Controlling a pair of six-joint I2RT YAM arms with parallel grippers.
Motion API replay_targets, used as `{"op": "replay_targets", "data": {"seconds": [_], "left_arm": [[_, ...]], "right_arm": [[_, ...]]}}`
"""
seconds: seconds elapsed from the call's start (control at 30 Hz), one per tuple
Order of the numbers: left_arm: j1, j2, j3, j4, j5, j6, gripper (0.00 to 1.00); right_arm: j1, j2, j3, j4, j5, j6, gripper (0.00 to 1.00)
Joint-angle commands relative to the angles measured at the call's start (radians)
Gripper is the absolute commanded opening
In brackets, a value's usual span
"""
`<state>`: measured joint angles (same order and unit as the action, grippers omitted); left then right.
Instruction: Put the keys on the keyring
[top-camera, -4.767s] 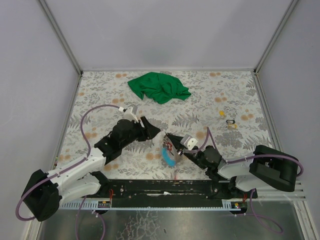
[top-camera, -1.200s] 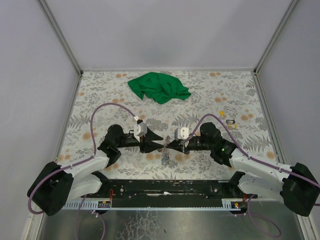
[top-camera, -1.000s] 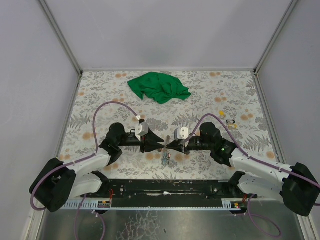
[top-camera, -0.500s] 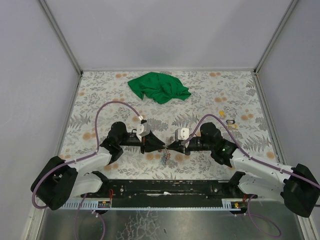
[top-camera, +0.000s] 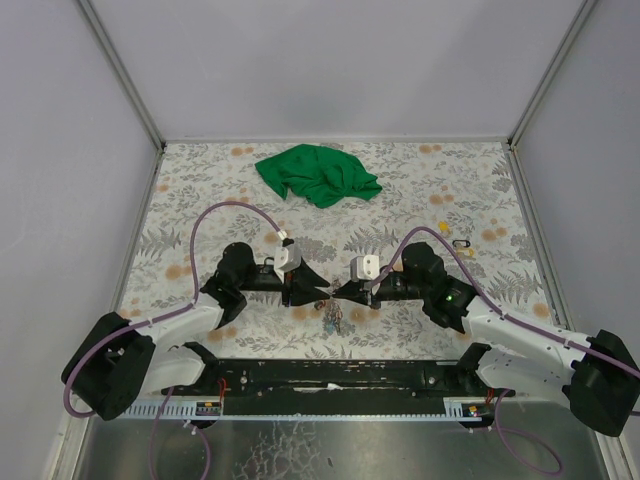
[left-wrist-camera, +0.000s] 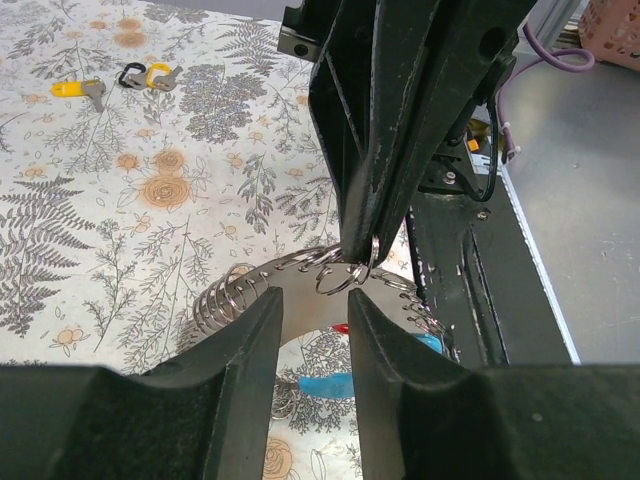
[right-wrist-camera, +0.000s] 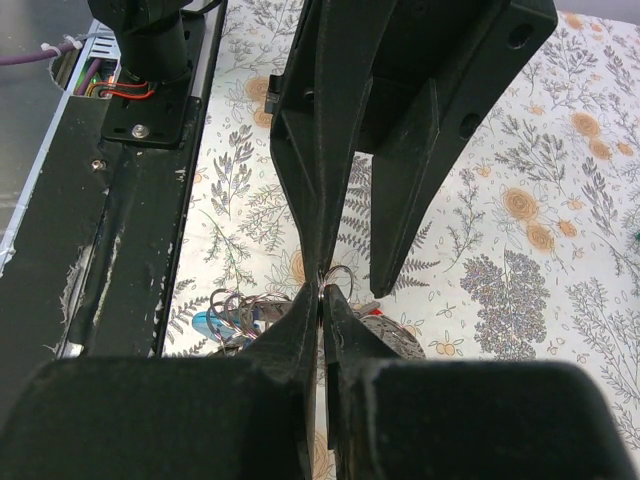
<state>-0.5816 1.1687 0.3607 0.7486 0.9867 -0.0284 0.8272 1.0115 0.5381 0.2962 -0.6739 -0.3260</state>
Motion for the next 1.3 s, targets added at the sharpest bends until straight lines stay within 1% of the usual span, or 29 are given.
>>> {"op": "replay_targets", "data": {"seconds": [0.0,0.1,0.33,0.43,0.53,0.57,0.73,0.93,1.03,1.13,1.27], "left_arm": [[0.004,0.013,0.021,0.077,0.023,-0.027,0.33],[0.005,0.016,0.021,0.098,0.037,-0.044,0.32],[0.001,0.015,0.009,0.161,0.034,-0.097,0.19],[-0.003,0.016,-0.01,0.196,-0.009,-0.151,0.1],[-0.004,0.013,-0.029,0.188,-0.094,-0.209,0.01],[-0.003,0.014,-0.033,0.191,-0.116,-0.23,0.0],[-0.007,0.042,-0.025,0.178,-0.223,-0.369,0.0],[-0.008,0.048,0.003,0.128,-0.276,-0.498,0.0],[-0.014,0.01,-0.015,0.134,-0.286,-0.504,0.0],[-0.026,-0.018,-0.027,0.104,-0.309,-0.489,0.0],[-0.032,-0.046,-0.033,0.03,-0.388,-0.531,0.0]], "right_arm": [[-0.004,-0.011,0.054,0.037,-0.037,-0.01,0.06],[-0.004,-0.005,0.058,0.037,-0.039,-0.008,0.06],[-0.004,0.014,0.059,0.034,-0.038,-0.009,0.06],[-0.003,0.008,0.058,0.031,-0.028,-0.013,0.06],[-0.004,-0.008,0.05,0.032,-0.01,-0.015,0.06],[-0.003,-0.013,0.049,0.032,-0.005,-0.014,0.06],[-0.003,-0.027,0.044,0.032,0.01,-0.017,0.06],[-0.004,-0.038,0.031,0.049,0.045,-0.021,0.06],[-0.003,-0.052,0.013,0.07,0.092,-0.022,0.06],[-0.004,-0.076,-0.018,0.123,0.14,-0.006,0.06],[-0.004,-0.101,-0.049,0.177,0.18,0.008,0.06]]}}
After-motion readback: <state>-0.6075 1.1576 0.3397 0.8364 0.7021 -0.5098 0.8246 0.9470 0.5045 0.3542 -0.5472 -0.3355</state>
